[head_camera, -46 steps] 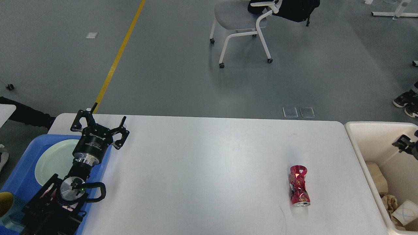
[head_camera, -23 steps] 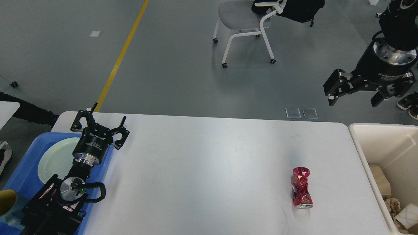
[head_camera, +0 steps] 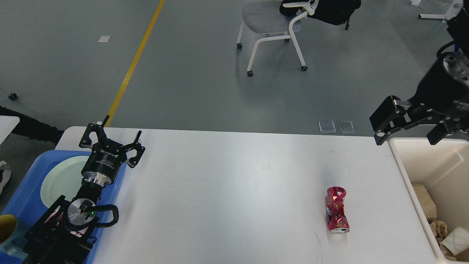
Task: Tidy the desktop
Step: 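Raise the right gripper and move it over the crushed red can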
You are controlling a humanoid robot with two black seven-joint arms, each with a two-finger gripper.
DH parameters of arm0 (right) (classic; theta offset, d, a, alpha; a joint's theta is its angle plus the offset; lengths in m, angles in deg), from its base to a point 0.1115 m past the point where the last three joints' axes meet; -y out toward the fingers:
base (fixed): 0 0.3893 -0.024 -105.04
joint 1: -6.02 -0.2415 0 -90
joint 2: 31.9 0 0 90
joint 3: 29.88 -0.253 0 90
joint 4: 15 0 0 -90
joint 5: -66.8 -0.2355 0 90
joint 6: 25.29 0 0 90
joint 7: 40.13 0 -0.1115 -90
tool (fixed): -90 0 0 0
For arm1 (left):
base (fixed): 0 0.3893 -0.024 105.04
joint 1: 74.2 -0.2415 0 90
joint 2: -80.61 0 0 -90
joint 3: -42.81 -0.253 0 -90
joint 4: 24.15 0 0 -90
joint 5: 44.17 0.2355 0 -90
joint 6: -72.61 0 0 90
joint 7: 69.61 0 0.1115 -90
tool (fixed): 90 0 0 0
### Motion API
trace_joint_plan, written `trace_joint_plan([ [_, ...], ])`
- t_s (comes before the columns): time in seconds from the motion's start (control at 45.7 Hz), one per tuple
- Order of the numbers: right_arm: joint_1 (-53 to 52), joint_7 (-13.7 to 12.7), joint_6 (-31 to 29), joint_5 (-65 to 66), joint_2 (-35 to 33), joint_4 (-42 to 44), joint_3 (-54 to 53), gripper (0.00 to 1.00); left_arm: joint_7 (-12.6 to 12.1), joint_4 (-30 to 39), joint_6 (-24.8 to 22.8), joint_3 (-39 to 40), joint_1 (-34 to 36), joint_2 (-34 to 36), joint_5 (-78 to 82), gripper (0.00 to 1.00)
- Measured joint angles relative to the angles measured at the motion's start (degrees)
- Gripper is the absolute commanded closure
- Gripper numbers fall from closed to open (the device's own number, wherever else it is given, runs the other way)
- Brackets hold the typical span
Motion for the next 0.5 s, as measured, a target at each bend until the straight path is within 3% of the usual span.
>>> trace_joint_plan([
  [0.328,4.6,0.3,0.9,-1.4,2.1,0.3,0.5,0.0,0.0,0.0,0.0,0.0,0.0,0.0,0.0,0.04],
  [0.503,13.1,3.1,8.5,-3.3,4.7,1.1,0.9,0.0,0.0,0.1,0.0,0.0,0.0,0.0,0.0,0.04],
])
